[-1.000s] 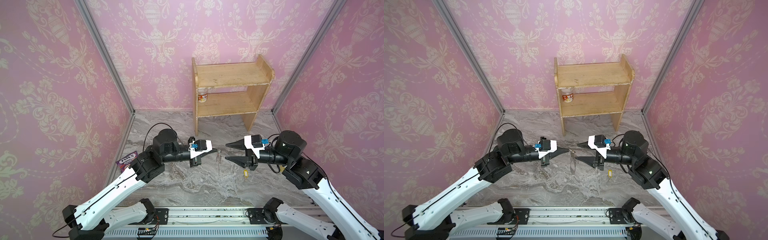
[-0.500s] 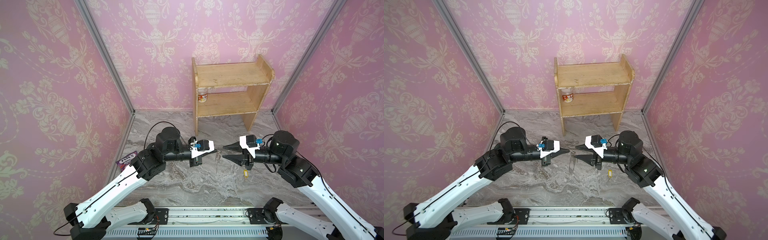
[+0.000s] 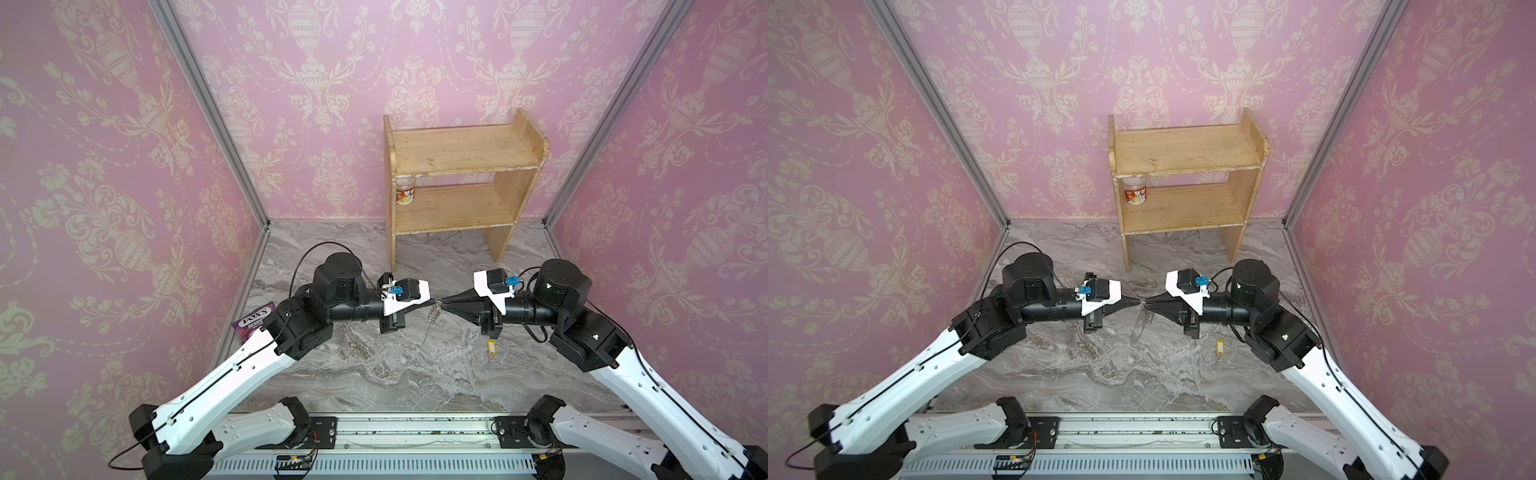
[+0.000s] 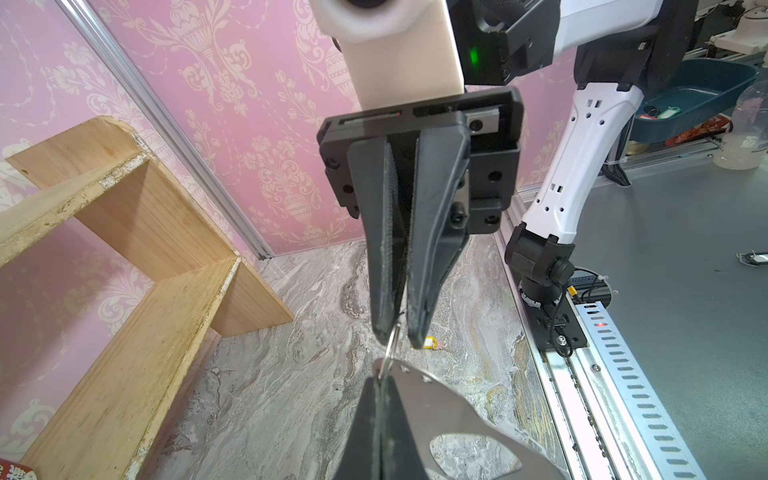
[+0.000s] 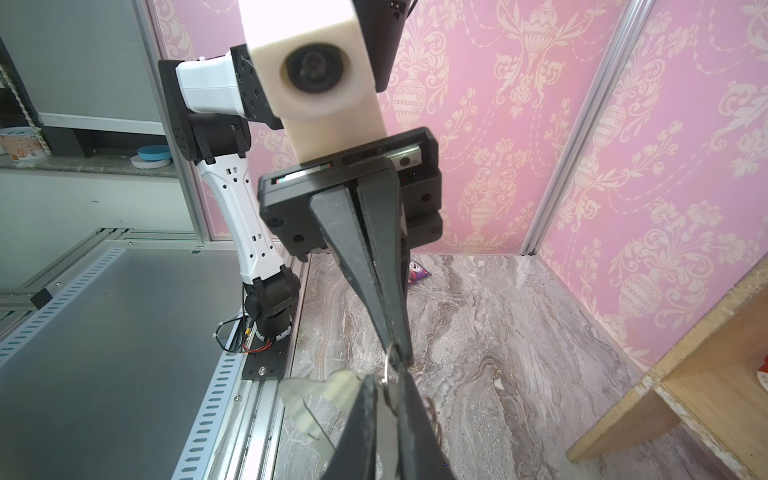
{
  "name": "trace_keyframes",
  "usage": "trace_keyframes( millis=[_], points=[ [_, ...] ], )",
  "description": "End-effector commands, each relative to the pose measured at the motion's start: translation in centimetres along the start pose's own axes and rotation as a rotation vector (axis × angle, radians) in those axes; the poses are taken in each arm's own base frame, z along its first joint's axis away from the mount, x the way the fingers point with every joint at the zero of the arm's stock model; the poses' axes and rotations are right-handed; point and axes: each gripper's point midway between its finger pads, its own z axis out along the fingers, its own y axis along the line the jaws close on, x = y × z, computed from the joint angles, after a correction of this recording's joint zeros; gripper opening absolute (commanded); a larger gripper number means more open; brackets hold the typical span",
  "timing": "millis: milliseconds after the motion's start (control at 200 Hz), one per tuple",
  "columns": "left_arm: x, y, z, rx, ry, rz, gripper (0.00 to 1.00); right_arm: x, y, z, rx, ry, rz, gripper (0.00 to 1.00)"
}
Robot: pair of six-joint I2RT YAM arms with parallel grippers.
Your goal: Put the keys on the keyring
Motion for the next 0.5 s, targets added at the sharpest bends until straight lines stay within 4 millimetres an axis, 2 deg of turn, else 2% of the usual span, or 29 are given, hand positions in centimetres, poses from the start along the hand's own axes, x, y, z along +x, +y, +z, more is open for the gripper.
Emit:
trace_keyframes(
  millis=[0, 125, 260, 425, 495],
  points=[
    [-1.72, -0.16, -0.66, 0.013, -0.044, 0.030, 0.00, 0.17, 0.49, 0.30, -0.037, 0.005, 0.021, 0.10],
    [-1.98, -0.25, -0.71, 0.017, -0.056, 0.030, 0.00, 0.33, 0.41, 0.49, -0.041, 0.013, 0.027, 0.08],
    [-1.90, -0.24, -0.70, 0.017, -0.054, 0.028, 0.00, 0.16, 0.50, 0.49, -0.045, 0.010, 0.029, 0.00],
    [-1.73, 0.02, -0.64, 0.000, -0.053, 0.028, 0.00, 0.06, 0.66, 0.47, -0.057, 0.010, 0.039, 0.00],
    [-1.79, 0.27, -0.61, -0.016, -0.062, 0.024, 0.13, 0.02, 0.65, 0.49, -0.057, 0.010, 0.043, 0.00]
  ],
)
